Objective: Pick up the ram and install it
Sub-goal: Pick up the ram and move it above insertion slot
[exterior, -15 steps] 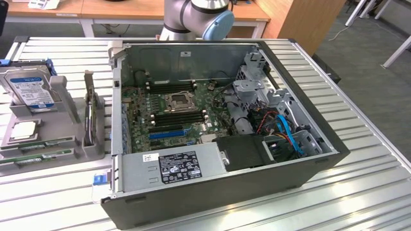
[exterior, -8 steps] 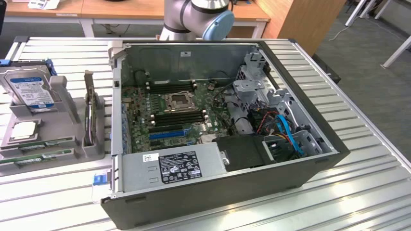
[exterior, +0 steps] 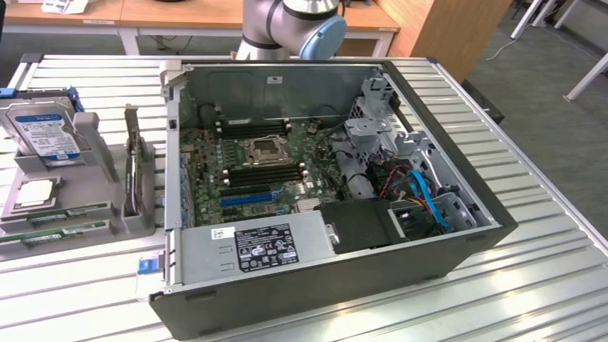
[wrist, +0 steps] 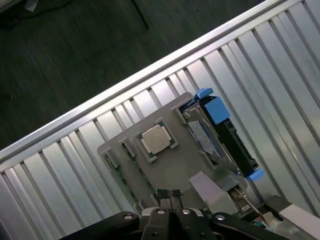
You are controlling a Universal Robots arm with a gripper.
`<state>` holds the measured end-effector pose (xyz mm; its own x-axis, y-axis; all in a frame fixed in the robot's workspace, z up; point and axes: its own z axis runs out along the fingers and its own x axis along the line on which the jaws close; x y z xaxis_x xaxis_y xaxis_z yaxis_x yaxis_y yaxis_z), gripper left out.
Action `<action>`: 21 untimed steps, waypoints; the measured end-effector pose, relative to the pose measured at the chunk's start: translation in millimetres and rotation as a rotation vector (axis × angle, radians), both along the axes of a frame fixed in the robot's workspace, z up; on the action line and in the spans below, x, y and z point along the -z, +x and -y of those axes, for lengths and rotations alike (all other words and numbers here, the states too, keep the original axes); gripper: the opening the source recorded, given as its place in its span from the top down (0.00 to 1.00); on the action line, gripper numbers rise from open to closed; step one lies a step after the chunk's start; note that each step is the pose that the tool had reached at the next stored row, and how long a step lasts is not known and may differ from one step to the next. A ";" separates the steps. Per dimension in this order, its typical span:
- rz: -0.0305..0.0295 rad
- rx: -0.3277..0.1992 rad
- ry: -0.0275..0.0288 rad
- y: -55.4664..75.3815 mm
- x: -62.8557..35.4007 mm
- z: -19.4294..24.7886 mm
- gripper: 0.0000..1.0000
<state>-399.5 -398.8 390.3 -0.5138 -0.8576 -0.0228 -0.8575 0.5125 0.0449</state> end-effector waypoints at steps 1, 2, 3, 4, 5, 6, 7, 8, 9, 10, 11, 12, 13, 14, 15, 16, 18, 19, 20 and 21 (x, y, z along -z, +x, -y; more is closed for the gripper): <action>0.0000 -0.011 0.0000 0.0 0.0 0.0 0.90; 0.0000 -0.022 -0.0001 0.0 0.0 0.0 0.90; -0.0001 -0.033 0.0000 0.0 0.0 0.0 0.90; 0.0000 -0.044 -0.0001 0.0 0.0 0.0 0.90; 0.0000 -0.055 -0.0001 0.0 0.0 0.0 0.90; 0.0000 -0.067 -0.0001 0.0 0.0 0.0 0.90; 0.0000 -0.078 -0.0001 0.0 0.0 0.0 0.90; 0.0000 -0.089 -0.0001 0.0 0.0 0.0 0.90; 0.0000 -0.099 -0.0001 0.0 0.0 0.0 0.90; 0.0000 -0.110 -0.0001 0.0 0.0 0.0 0.90; 0.0000 -0.121 -0.0001 0.0 0.0 0.0 0.90; 0.0000 -0.132 -0.0002 0.0 0.0 0.0 0.90; 0.0000 -0.143 -0.0002 0.0 0.0 0.0 0.90; 0.0000 -0.154 -0.0002 0.0 0.0 0.0 0.90; 0.0000 -0.164 -0.0002 0.0 0.0 0.0 0.90; 0.0001 -0.175 -0.0002 0.0 0.0 0.0 0.90; 0.0000 -0.196 -0.0002 0.0 0.0 0.0 0.90; 0.0000 -0.206 -0.0002 0.0 0.0 0.0 0.90; 0.0000 -0.216 -0.0002 0.0 0.0 0.0 0.90; 0.0000 -0.227 -0.0002 0.0 0.0 0.0 0.90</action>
